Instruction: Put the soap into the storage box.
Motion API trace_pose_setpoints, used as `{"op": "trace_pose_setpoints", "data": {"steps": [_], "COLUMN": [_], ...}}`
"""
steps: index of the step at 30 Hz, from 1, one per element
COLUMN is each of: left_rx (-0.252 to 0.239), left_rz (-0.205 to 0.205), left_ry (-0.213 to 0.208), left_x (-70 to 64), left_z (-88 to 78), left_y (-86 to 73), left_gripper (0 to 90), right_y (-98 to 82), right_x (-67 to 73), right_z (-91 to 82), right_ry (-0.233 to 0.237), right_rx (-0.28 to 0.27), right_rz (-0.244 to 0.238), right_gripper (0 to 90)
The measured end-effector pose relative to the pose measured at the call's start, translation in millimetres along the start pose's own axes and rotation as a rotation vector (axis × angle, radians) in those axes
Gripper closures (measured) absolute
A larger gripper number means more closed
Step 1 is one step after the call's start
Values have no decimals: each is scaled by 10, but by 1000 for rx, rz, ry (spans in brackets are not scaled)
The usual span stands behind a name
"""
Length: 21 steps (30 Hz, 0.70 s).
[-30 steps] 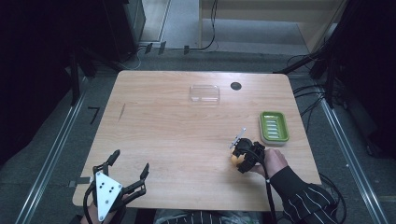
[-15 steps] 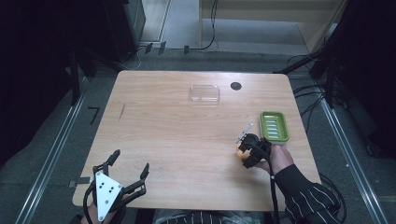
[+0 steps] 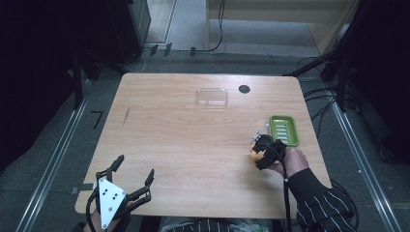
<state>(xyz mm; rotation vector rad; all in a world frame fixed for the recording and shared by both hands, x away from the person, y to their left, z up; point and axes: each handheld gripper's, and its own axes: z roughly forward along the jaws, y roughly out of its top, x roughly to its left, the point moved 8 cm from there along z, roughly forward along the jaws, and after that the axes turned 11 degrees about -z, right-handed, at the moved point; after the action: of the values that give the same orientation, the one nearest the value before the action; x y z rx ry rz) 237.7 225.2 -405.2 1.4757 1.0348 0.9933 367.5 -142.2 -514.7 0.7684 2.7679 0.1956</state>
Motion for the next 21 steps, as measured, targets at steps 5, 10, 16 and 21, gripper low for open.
{"op": "trace_pose_setpoints", "data": {"steps": [5, 10, 16, 21], "left_rx": [-2, 0, -1, -1], "left_rz": [-2, -1, 1, 1], "left_ry": [2, 1, -1, 0], "left_x": [10, 3, -4, -2], "left_z": [-1, 2, 7, -1], "left_y": [2, 0, 1, 0], "left_gripper": [130, 130, 130, 130], "right_y": [-23, -56, -95, -107], "right_x": [-71, -158, -243, -324], "right_z": [-13, -30, -33, -24], "right_ry": [-11, -25, -30, -43], "right_rx": [-10, -17, -19, -21], "right_rz": [18, 45, 80, 109], "right_gripper": [403, 403, 403, 403]}}
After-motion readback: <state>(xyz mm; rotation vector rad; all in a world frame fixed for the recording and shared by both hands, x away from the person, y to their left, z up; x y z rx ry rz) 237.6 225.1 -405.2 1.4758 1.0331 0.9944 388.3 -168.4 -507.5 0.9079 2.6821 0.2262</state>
